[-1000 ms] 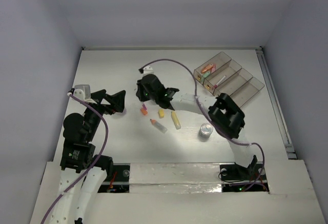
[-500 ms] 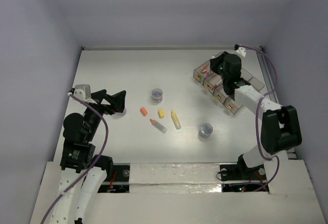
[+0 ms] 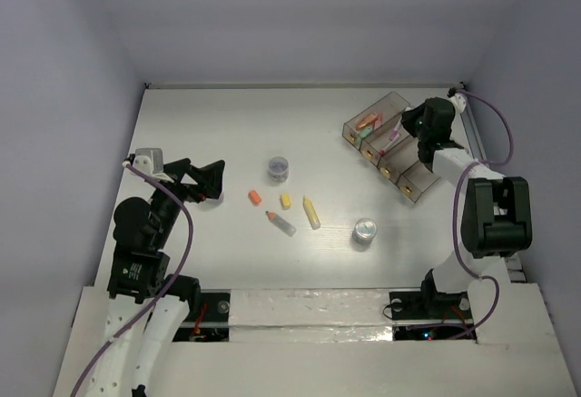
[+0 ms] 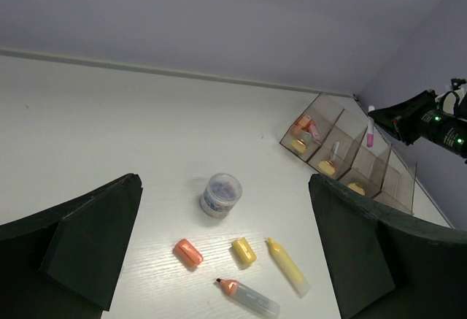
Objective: Sort the stationery into containers
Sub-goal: Place the pen in the storage box, then pick up the stationery from the center of the board.
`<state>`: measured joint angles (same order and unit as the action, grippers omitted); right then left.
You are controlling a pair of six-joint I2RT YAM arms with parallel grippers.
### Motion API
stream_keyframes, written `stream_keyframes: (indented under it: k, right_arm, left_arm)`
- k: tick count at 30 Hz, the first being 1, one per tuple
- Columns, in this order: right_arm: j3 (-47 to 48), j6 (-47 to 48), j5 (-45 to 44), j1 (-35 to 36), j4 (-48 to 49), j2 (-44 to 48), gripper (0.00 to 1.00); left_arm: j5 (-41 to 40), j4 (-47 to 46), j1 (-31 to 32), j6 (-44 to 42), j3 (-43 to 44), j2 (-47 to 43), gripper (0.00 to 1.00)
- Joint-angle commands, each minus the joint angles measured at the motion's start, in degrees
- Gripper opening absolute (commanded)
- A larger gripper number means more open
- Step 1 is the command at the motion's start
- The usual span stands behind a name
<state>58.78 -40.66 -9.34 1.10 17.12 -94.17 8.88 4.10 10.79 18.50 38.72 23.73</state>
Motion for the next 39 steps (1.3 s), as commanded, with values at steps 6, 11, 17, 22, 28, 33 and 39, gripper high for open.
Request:
stream_keyframes:
  k: [6, 11, 17, 22, 28, 33, 39]
  right_arm:
    - [2.39, -3.1, 3.81, -1.37, 1.59, -5.85, 0.09]
    - [2.74, -3.81, 3.37, -1.37, 1.33, -7.43, 0.2]
    - [2.21, -3.54, 2.49, -1.37, 0.98, -6.99, 0.46]
    - [1.6, -1.88, 3.02, -1.37, 0.98, -5.24, 0.54]
    - [-1.57, 2.86, 15.3, -0.23, 6.78, 1.52, 0.43]
    - [4.31, 12.59, 20.94, 8.54, 0.56, 2.06, 0.17]
    - [16.69, 23.5, 22.62, 23.31, -13.51, -4.43, 0.3]
  left_arm:
    - [1.05, -3.22, -0.33, -0.22, 1.36, 0.71, 0.99]
    - [1.05, -3.31, -0.33, -0.31, 1.45, 0.62, 0.99]
    - [1.4, -3.39, -0.33, -0.22, 1.45, 0.62, 0.99]
    - [1.31, -3.31, -0.33, -0.22, 1.36, 0.44, 0.99]
    - [1.14, -3.4, -0.33, -0.13, 1.36, 0.36, 0.99]
    - [1.05, -3.4, -0.85, -0.04, 1.36, 0.09, 0.99]
    - [1.05, -3.4, -1.38, -0.04, 1.36, 0.09, 0.99]
